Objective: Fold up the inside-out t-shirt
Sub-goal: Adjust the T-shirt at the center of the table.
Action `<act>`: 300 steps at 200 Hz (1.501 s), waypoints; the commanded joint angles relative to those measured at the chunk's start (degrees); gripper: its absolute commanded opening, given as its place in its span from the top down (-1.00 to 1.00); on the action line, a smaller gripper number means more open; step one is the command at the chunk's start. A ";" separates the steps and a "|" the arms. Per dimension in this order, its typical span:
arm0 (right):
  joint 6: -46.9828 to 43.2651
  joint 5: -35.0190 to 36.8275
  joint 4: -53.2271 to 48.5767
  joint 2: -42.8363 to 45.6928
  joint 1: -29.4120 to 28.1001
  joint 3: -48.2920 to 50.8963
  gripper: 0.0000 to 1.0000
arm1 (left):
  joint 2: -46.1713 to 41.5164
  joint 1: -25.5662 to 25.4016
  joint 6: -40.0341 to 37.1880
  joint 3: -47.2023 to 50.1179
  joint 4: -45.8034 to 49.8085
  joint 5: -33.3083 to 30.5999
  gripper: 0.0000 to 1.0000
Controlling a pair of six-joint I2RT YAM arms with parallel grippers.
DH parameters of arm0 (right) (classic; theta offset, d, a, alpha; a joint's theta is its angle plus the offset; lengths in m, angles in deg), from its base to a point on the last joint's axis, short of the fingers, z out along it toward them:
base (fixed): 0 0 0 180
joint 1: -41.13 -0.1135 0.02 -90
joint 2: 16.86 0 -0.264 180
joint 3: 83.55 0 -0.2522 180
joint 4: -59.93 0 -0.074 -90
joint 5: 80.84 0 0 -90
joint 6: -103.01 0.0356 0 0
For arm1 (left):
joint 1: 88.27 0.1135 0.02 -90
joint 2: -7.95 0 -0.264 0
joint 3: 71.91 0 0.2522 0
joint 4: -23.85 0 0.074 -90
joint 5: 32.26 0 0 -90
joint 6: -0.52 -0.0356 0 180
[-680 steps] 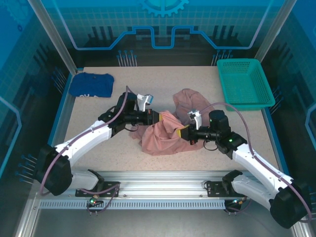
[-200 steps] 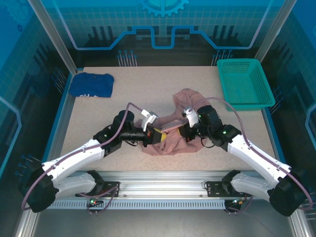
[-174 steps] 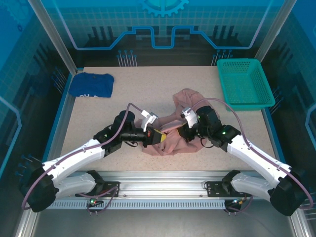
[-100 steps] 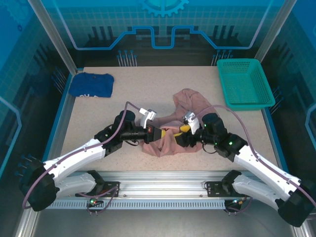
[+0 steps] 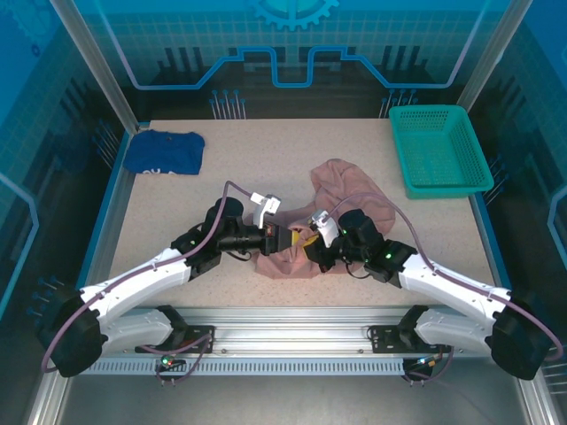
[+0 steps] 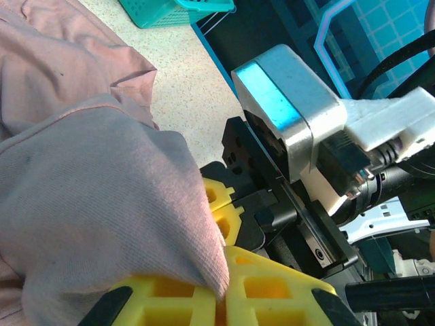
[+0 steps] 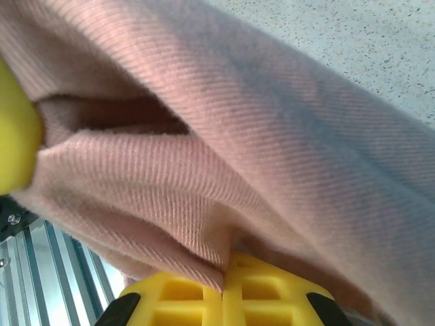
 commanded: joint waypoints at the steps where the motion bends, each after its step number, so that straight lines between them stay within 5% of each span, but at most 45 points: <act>1: -0.32 1.39 0.94 2.37 -0.46 0.12 1.00 | 0.35 -0.20 -0.34 0.44 -2.07 0.10 0.80; 176: -0.86 0.34 -0.84 8.03 -0.44 3.45 1.00 | 0.96 1.45 1.80 0.86 -5.08 -1.01 0.48; 260: -1.20 0.13 -0.92 9.46 -0.50 3.91 1.00 | 3.56 1.58 1.43 -0.79 -5.35 0.05 1.00; 300: 0.86 11.41 -9.96 8.99 0.50 2.74 1.00 | -1.69 4.11 -0.07 -0.53 -1.46 0.05 1.00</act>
